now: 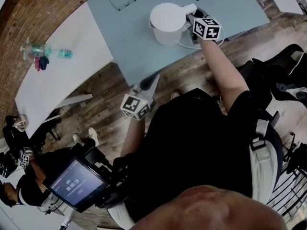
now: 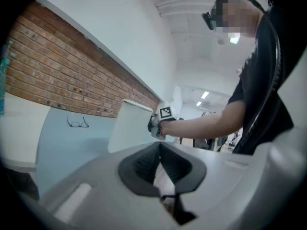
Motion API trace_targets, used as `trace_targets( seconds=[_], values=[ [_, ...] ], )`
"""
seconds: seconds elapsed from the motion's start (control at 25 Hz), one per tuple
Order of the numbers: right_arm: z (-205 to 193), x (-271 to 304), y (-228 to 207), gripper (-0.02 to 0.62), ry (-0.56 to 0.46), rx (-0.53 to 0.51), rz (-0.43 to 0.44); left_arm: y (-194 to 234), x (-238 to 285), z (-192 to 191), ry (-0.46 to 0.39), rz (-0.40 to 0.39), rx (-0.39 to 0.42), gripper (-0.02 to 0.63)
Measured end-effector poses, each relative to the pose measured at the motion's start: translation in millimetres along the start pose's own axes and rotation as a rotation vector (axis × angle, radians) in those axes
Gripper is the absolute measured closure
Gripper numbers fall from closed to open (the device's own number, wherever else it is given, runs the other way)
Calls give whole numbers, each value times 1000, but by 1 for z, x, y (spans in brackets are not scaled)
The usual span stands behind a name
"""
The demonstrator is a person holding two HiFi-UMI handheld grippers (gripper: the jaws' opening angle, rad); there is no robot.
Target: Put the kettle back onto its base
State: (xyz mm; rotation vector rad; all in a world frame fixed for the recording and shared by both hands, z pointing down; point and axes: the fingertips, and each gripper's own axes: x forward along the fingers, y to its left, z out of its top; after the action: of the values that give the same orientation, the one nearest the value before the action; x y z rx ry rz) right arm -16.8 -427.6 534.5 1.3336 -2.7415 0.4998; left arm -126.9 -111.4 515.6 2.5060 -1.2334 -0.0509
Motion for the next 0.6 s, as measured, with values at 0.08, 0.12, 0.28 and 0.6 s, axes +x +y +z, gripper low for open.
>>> trace_targets(
  seconds=[0.08,0.12,0.28,0.6],
  values=[
    [4,-1,-11,474,-9,10,-20,-5,3,2,13,-14,-8,603],
    [5,-1,-16,474,-14,14,-31,-5,4,1,14,-14,-7,603],
    [10,-1,-34,474,-27,17,-73,0,0,-5,6,1,2,603],
    [10,9,-56,474,-31,10,-112,6,-10,-10,20,31,-13,603]
  ],
)
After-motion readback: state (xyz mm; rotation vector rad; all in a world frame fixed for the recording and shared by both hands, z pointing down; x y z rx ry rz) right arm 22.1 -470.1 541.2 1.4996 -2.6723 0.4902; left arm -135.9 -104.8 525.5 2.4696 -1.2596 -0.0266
